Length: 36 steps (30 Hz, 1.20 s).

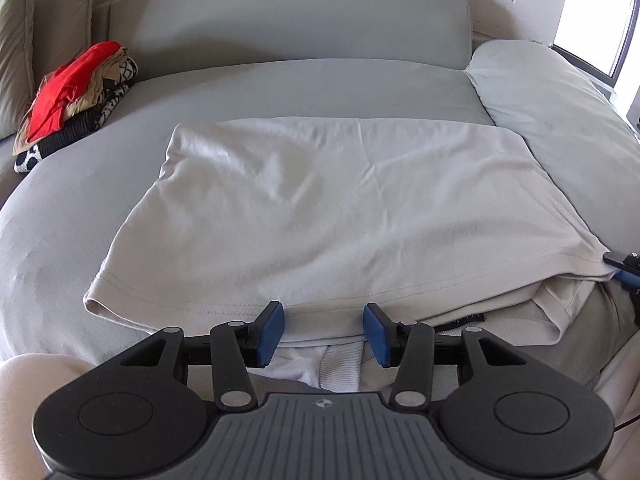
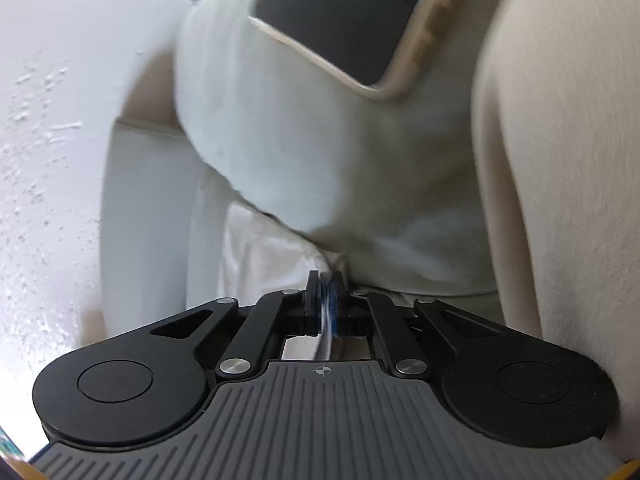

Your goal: Fold clothes

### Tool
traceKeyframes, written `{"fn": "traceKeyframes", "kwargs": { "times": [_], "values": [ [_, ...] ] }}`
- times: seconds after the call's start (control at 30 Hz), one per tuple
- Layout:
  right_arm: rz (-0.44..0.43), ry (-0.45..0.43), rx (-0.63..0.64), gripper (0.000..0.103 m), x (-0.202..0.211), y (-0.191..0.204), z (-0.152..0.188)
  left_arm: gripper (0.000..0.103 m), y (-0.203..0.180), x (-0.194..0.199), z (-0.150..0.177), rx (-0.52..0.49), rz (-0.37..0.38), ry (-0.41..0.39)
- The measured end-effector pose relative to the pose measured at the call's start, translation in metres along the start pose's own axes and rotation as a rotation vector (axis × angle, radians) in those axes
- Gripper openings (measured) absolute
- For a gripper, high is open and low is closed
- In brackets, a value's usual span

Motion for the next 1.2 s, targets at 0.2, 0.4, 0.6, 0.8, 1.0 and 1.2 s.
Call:
{"fn": "traceKeyframes", "kwargs": {
  "times": [0.2, 0.4, 0.6, 0.8, 1.0, 1.2],
  "values": [
    [-0.052, -0.099, 0.168, 0.001, 0.028, 0.042, -0.004, 0.046, 0.002, -0.001, -0.001, 0.005, 0.014, 0.009],
    [0.149, -0.074, 0.273, 0.002, 0.014, 0.045, -0.016, 0.046, 0.003, -0.002, -0.002, -0.001, 0.024, 0.014],
    [0.326, -0.130, 0.493, 0.018, 0.017, 0.048, 0.002, 0.046, 0.001, -0.002, -0.001, -0.026, 0.017, 0.014],
    [0.279, -0.251, 0.722, 0.030, 0.046, 0.074, 0.025, 0.045, 0.004, 0.010, -0.007, -0.004, -0.008, -0.019],
    [0.236, -0.112, 1.104, 0.015, -0.010, 0.121, 0.079, 0.045, 0.008, 0.014, -0.018, 0.017, -0.104, -0.072],
    [0.422, -0.210, 1.288, 0.016, -0.036, 0.108, 0.085, 0.048, 0.019, -0.008, -0.010, -0.047, -0.275, -0.015]
  ]
}}
Point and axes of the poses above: each gripper's, at about its wrist camera, not at the fingertips, and x roughly against the way its jaws point, y to its left, z to its underside, the point moved 3 cm from there along -x, roughly the way its jaws point, and after that the axes turned 8 degrees about z, right-handed, at the moved point
